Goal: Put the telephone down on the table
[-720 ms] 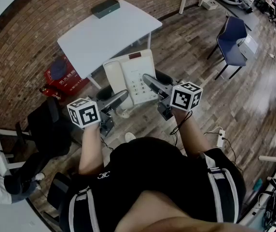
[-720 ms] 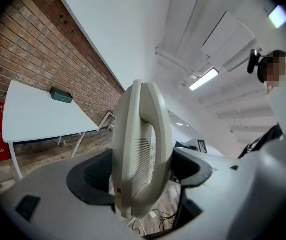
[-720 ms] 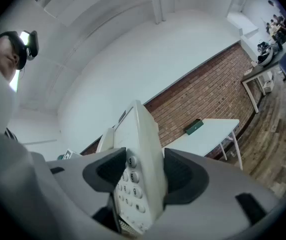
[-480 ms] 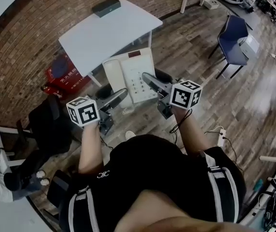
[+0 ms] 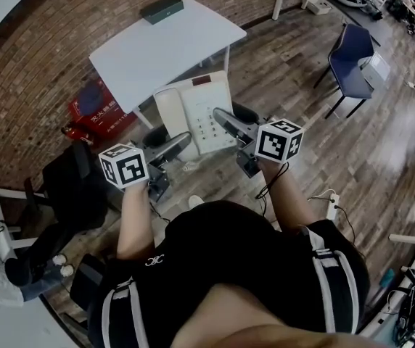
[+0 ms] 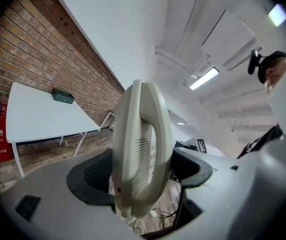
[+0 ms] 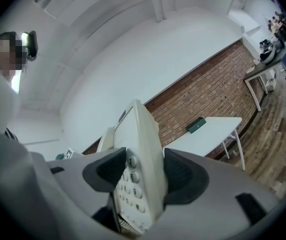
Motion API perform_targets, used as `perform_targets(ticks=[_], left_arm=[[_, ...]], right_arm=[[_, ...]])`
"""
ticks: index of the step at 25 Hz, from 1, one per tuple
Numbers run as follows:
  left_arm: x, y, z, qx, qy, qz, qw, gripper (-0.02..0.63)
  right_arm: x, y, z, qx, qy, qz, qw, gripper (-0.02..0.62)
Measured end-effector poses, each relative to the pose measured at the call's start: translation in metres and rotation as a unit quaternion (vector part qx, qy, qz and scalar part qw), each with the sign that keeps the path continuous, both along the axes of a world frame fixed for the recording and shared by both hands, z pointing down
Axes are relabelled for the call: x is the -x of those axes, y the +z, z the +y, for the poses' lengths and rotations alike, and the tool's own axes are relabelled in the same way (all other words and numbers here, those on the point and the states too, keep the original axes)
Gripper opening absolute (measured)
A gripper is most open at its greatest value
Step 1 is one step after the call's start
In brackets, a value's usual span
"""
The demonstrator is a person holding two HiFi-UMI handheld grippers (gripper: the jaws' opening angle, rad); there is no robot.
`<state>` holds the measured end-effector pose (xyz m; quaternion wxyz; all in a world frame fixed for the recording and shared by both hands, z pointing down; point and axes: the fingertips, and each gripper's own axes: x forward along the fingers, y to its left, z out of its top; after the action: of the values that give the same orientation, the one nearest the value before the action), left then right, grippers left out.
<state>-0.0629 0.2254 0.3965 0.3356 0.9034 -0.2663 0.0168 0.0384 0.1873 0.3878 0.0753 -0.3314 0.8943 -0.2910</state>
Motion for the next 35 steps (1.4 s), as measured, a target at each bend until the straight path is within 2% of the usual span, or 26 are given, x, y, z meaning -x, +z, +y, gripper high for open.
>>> perform_targets(ticks=[6,10,16,24,35], left_arm=[[0.011,-0.001,-0.009,-0.002,0.006,0.000,1.0000,0.365],[0.047,-0.003,-0.030,0.003,0.012,0.008,0.9999,0.365],[0.082,-0.004,-0.057,-0.006,0.026,0.010,0.9996,0.365],[0.086,-0.016,-0.059,-0.037,0.032,0.006,0.9988,0.365],[0.087,-0.003,-0.071,-0.040,0.038,0.003,0.9985,0.365]], right_arm=[[0.011,-0.001,-0.008,0.002,0.005,-0.002,1.000,0.227],[0.047,-0.005,-0.028,0.005,0.009,0.009,1.000,0.227],[0.080,-0.006,-0.052,-0.003,0.026,0.013,1.000,0.227],[0.084,-0.018,-0.050,-0.026,0.036,0.002,0.999,0.227],[0.084,-0.005,-0.061,-0.031,0.042,-0.005,0.999,0.227]])
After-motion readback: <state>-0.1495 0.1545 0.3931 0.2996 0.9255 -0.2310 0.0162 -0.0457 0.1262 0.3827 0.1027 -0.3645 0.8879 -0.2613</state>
